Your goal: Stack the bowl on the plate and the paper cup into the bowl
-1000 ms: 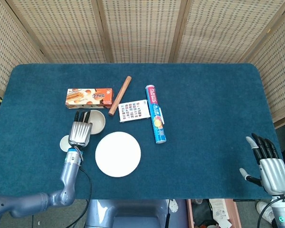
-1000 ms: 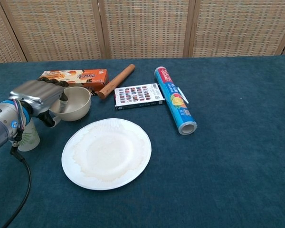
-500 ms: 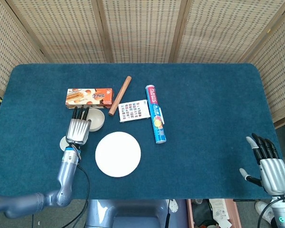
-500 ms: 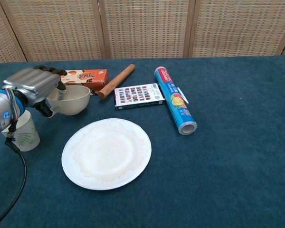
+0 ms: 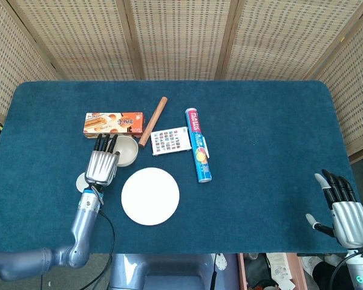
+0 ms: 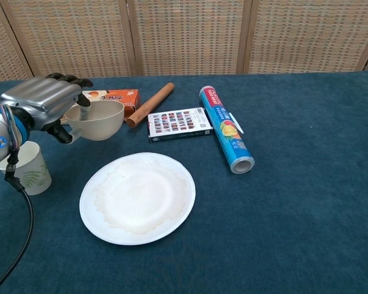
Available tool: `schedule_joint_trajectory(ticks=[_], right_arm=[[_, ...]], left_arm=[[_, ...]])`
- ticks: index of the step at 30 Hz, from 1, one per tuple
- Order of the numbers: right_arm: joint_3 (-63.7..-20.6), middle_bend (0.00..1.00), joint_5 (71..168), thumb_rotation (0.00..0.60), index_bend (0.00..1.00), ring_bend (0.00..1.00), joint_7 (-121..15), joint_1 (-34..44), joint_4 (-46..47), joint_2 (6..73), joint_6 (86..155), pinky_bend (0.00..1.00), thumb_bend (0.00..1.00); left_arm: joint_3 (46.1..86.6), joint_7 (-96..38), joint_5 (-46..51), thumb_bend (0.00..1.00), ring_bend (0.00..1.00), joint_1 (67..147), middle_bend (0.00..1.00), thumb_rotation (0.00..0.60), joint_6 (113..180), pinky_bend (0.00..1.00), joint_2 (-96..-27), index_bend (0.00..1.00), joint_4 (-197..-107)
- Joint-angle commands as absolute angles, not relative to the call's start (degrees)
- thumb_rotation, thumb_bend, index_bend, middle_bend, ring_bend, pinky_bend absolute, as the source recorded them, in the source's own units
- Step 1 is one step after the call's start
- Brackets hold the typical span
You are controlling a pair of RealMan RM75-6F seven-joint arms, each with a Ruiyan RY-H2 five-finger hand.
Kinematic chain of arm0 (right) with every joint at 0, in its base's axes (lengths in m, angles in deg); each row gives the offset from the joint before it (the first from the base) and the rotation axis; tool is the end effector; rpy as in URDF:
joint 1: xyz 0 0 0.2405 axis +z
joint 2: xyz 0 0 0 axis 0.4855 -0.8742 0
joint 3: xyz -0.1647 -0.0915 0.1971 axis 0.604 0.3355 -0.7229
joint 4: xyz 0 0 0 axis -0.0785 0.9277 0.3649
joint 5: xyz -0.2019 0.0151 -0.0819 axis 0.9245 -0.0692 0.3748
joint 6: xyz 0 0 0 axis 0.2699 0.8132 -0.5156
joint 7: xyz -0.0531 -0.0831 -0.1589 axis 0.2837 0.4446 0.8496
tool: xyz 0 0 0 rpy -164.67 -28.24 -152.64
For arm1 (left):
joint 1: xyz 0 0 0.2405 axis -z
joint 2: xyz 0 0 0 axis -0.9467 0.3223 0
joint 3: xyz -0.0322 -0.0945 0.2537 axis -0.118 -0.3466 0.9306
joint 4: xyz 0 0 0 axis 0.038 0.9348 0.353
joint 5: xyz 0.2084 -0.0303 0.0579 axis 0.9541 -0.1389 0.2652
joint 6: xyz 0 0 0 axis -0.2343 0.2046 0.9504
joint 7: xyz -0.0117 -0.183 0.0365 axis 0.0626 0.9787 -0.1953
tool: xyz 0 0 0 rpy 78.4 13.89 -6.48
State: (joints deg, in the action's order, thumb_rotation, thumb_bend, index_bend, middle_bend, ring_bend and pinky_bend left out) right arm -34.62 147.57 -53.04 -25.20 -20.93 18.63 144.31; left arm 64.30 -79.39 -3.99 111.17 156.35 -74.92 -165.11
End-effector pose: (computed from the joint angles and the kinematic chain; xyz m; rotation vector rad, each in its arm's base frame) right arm -0.3063 -0.2185 0.1651 1.4064 -0.8871 1.0025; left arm -0.1593 0.3831 -0.0339 -1.6612 -0.6253 -0.6679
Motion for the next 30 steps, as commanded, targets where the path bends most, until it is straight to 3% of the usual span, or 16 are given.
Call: schedule_joint_trajectory(ticks=[1,17,30], right_arm=[[-34.65,0.0,147.56,0.6,0.03,0.0,-53.1,-25.24,-20.93,18.62,144.4,0.0,0.2],[-34.63,0.0,147.75,0.6,0.03,0.0,-52.9,-25.41,-21.16,18.55,144.75,0.0,0.2],[-34.8,0.0,147.72,0.6,0.03,0.0,-54.0,-25.73,-21.02,18.2,145.4,0.0,0.2]], left_arm=[[65.44,-78.03,-1.57,0.41,0.0,110.26,0.07,0.6,157.35,0.01,-73.58,0.63,-169.84],[73.17,-80.03,9.68,0.41,0.0,107.65,0.07,0.6,159.48,0.01,-69.42,0.63,-180.62],[77.88,-84.43,14.46,0.41,0.0,105.61,0.07,0.6,158.33,0.02,-71.45,0.63,-181.1]])
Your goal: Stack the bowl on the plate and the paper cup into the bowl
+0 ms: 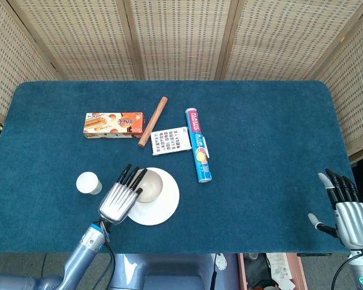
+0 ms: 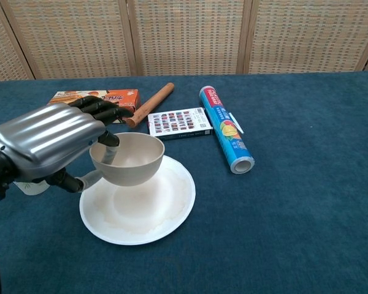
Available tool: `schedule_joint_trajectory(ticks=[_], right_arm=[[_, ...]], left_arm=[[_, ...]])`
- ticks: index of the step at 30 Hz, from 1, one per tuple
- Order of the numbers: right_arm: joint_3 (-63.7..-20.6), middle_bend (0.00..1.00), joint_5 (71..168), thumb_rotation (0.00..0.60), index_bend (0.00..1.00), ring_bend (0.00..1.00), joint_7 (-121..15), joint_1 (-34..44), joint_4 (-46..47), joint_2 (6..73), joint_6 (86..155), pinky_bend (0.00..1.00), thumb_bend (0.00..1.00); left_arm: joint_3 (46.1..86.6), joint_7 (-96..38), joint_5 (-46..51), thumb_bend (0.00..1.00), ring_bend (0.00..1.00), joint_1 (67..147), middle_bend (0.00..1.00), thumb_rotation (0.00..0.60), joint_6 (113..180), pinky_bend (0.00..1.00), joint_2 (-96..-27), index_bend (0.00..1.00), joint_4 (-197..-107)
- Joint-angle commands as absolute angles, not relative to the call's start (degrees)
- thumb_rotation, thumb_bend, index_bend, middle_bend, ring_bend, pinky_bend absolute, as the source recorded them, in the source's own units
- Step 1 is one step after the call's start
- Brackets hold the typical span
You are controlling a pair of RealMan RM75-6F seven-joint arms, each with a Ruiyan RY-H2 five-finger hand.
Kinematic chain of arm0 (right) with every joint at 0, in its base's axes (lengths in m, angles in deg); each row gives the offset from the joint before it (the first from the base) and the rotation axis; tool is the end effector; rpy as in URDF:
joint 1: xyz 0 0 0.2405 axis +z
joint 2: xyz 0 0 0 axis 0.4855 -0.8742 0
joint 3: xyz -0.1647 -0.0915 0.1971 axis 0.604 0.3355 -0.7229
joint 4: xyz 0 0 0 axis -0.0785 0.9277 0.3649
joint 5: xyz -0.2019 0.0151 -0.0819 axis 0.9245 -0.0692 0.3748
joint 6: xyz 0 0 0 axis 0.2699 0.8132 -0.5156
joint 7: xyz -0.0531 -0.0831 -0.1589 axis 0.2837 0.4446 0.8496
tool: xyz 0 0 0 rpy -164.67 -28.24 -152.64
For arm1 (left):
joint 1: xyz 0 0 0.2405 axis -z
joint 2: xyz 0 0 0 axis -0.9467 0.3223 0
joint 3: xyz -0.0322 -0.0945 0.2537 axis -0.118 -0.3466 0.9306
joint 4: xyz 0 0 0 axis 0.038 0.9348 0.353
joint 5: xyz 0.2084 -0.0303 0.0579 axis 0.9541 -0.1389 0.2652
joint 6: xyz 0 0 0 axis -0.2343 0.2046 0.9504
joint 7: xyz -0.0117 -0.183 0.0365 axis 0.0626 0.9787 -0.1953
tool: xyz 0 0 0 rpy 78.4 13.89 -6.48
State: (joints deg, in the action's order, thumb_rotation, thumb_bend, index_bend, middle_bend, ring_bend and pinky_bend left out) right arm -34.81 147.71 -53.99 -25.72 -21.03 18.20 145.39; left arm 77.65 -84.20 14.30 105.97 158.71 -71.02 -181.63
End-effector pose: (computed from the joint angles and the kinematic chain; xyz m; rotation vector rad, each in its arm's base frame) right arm -0.3063 -0.2162 0.1710 1.3874 -0.8835 1.0194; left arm -0.1199 0.2771 -0.0484 -1.9657 -0.4617 -0.8015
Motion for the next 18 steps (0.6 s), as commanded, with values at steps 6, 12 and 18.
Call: schedule_joint_trajectory(ticks=[6,12,18], right_arm=[[-34.85,0.0,147.7,0.6,0.03,0.0,-53.99,-25.71,-20.97,18.24,145.36,0.0,0.2],[-34.85,0.0,147.68,0.6,0.03,0.0,-53.79,-25.63,-20.97,18.32,145.19,0.0,0.2],[-34.83,0.0,147.66,0.6,0.03,0.0,-53.87,-25.72,-21.06,18.24,145.27,0.0,0.2]], left_arm=[[77.03,-83.85,13.69,0.41,0.0,105.05,0.07,0.6,157.09,0.02,-72.54,0.63,-178.8],[76.5,-83.5,13.45,0.41,0.0,104.99,0.07,0.6,156.09,0.02,-72.9,0.63,-177.72],[76.46,-83.55,13.87,0.41,0.0,104.74,0.07,0.6,155.15,0.02,-74.52,0.63,-176.09]])
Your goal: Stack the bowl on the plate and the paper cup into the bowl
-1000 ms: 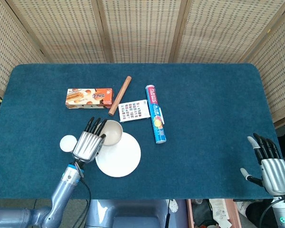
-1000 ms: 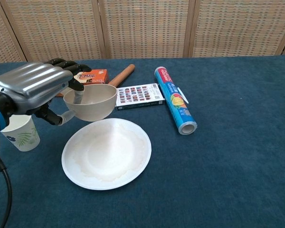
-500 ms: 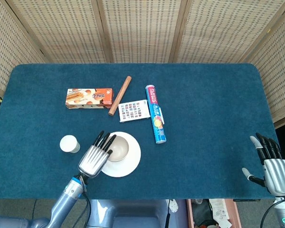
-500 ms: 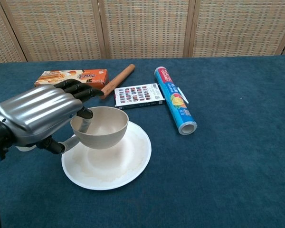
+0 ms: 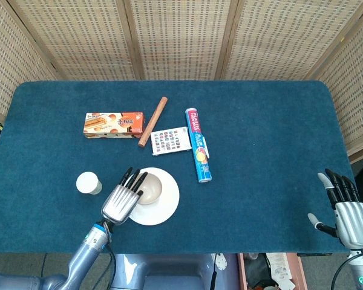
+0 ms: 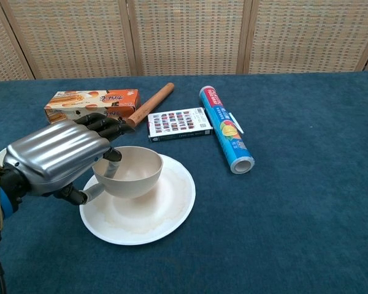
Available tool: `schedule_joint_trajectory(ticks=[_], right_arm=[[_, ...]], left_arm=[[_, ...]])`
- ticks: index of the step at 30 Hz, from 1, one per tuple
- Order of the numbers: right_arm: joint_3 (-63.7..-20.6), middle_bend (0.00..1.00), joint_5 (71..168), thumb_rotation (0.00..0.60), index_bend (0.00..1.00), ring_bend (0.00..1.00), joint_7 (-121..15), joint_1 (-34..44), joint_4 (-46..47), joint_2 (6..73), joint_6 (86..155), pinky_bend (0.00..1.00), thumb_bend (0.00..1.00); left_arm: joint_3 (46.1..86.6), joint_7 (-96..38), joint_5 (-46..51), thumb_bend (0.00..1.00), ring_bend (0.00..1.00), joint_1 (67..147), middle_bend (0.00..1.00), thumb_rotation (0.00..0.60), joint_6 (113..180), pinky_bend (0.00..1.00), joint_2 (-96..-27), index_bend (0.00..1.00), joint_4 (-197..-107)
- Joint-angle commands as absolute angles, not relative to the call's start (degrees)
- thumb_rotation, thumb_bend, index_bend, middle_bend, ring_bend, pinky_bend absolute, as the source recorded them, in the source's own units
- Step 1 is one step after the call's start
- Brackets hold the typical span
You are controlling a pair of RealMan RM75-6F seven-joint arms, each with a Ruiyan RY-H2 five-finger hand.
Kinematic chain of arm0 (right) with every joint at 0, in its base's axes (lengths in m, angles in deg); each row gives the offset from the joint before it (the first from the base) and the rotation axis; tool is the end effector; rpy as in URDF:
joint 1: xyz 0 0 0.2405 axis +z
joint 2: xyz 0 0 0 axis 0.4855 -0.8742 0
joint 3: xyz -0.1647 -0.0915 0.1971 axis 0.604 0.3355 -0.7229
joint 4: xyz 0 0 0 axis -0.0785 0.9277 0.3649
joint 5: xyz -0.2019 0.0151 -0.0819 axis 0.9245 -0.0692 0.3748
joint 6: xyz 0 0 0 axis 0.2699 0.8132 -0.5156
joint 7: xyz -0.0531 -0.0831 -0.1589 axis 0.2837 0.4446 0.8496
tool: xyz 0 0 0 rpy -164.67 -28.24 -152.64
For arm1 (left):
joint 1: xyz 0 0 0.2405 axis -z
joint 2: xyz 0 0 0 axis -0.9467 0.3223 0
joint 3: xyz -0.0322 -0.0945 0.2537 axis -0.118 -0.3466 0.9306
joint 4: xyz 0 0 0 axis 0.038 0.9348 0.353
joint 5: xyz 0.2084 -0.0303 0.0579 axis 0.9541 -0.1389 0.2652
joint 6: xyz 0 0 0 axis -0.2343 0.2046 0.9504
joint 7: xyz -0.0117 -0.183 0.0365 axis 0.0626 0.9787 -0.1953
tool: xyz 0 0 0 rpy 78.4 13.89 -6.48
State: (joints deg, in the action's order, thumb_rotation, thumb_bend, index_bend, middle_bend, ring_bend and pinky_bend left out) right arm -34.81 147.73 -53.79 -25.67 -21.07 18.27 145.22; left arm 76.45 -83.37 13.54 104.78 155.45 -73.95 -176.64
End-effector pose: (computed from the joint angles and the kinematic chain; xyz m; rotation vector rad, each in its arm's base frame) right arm -0.3061 -0.2165 0.1700 1.3904 -0.8838 1.0172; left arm -0.1309 0.2805 -0.0695 -1.9846 -0.4826 -0.7605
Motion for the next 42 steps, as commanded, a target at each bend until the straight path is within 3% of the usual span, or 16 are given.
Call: schedule_joint_trajectory(ticks=[1,26,32,37,42], right_arm=[[-34.84,0.0,147.66,0.6,0.03,0.0,-53.91,-25.72,-21.05,18.22,145.29,0.0,0.2],[-34.96,0.0,147.54,0.6,0.03,0.0,-54.45,-25.82,-20.96,18.11,145.39,0.0,0.2],[-35.05,0.0,147.36,0.6,0.03,0.0,-54.63,-25.81,-20.82,18.14,145.36,0.0,0.2],[-35.08,0.0,147.37,0.6,0.03,0.0,-54.55,-25.81,-20.86,18.14,145.37,0.0,0.2],[-35.05,0.0,147.41,0.6,0.03,0.0,-54.25,-25.89,-20.95,18.18,145.49,0.0,0.2]], left_arm=[[76.45,-83.7,14.01,0.41,0.0,104.69,0.07,0.6,155.14,0.02,-74.74,0.63,-175.83],[75.95,-86.21,12.99,0.4,0.0,104.21,0.04,0.6,152.26,0.01,-75.09,0.63,-175.26],[76.05,-85.42,13.32,0.26,0.0,103.96,0.0,0.6,152.25,0.0,-72.84,0.48,-177.54],[76.48,-84.9,13.78,0.24,0.0,103.34,0.0,0.6,152.98,0.0,-67.09,0.39,-182.19],[76.53,-81.97,14.57,0.24,0.0,102.05,0.0,0.6,154.59,0.0,-61.66,0.37,-186.2]])
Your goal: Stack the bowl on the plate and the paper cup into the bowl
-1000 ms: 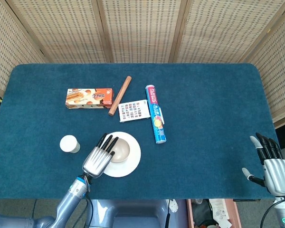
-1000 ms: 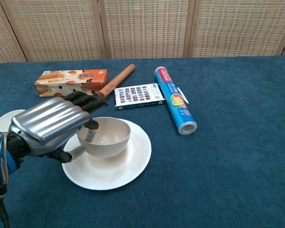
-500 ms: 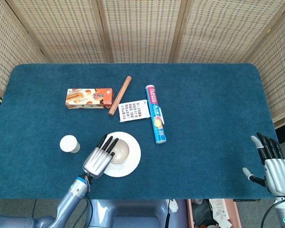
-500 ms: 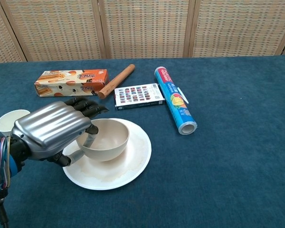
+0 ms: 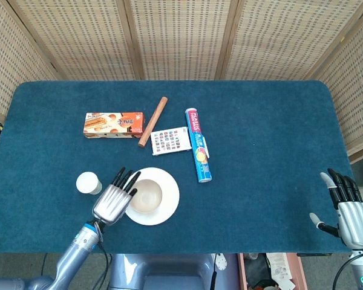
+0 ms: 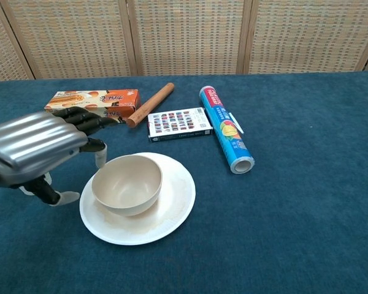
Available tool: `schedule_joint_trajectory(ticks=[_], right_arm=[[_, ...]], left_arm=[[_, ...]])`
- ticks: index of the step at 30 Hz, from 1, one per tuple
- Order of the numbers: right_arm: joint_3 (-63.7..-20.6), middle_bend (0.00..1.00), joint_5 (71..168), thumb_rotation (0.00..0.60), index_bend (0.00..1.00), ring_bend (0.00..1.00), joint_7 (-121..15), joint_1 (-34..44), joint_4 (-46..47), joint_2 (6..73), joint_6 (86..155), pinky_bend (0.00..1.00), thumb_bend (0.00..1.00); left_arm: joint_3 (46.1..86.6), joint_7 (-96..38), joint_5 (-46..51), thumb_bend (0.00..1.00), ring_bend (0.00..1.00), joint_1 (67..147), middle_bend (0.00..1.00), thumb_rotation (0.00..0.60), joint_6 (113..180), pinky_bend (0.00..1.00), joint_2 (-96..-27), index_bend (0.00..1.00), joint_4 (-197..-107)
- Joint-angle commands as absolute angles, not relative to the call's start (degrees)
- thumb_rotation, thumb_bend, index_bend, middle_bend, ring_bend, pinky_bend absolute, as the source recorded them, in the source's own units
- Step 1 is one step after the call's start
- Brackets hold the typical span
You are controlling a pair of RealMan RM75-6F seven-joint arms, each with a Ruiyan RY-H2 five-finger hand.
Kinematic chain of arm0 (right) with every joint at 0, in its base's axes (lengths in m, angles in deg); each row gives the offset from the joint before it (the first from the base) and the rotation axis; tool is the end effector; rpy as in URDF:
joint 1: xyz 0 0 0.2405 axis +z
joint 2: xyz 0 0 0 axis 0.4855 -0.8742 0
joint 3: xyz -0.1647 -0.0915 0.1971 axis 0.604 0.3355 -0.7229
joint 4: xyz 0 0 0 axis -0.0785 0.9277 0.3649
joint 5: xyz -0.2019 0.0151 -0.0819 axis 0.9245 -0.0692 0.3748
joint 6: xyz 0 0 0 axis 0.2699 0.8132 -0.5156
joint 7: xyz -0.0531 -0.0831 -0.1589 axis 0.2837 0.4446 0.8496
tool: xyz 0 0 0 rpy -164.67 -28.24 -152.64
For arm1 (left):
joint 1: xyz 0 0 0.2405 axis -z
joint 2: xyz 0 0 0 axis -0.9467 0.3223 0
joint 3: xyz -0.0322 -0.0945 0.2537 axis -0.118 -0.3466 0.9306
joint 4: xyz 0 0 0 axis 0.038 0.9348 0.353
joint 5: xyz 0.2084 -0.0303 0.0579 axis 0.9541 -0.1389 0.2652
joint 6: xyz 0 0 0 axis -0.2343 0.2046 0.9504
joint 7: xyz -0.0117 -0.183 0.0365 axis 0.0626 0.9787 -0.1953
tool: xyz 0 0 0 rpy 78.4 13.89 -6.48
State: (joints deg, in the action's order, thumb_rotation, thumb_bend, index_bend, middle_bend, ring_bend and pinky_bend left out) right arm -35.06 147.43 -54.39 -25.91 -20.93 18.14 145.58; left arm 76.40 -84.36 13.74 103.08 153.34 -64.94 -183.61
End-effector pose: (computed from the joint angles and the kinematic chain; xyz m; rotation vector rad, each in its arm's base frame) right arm -0.3076 -0.2161 0.1732 1.3759 -0.8846 1.0225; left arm -0.1478 0.2797 -0.0327 -2.0019 -0.4714 -0.6945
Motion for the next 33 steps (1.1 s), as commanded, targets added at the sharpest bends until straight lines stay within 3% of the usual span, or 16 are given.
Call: schedule_joint_trajectory(ticks=[1,8,16,33], right_arm=[[-35.03,0.0,147.47,0.6,0.03,0.0,-54.11,-25.87,-20.97,18.2,145.47,0.0,0.2],[-34.9,0.0,147.59,0.6,0.03,0.0,-53.22,-25.77,-21.18,18.39,145.17,0.0,0.2],[-34.75,0.0,147.78,0.6,0.03,0.0,-52.0,-25.67,-21.49,18.71,144.93,0.0,0.2],[-34.61,0.0,147.86,0.6,0.03,0.0,-51.09,-25.57,-21.79,18.89,144.64,0.0,0.2]], left_arm=[[76.62,-80.54,15.49,0.24,0.0,101.58,0.0,0.6,155.3,0.0,-60.08,0.37,-187.08],[78.31,-72.02,20.99,0.24,0.0,98.08,0.0,0.6,159.24,0.0,-52.36,0.37,-187.73],[79.64,-63.02,21.04,0.25,0.0,94.79,0.0,0.6,159.46,0.0,-47.78,0.39,-184.34],[78.3,-59.58,18.56,0.26,0.0,93.7,0.0,0.6,155.27,0.0,-51.25,0.44,-174.87]])
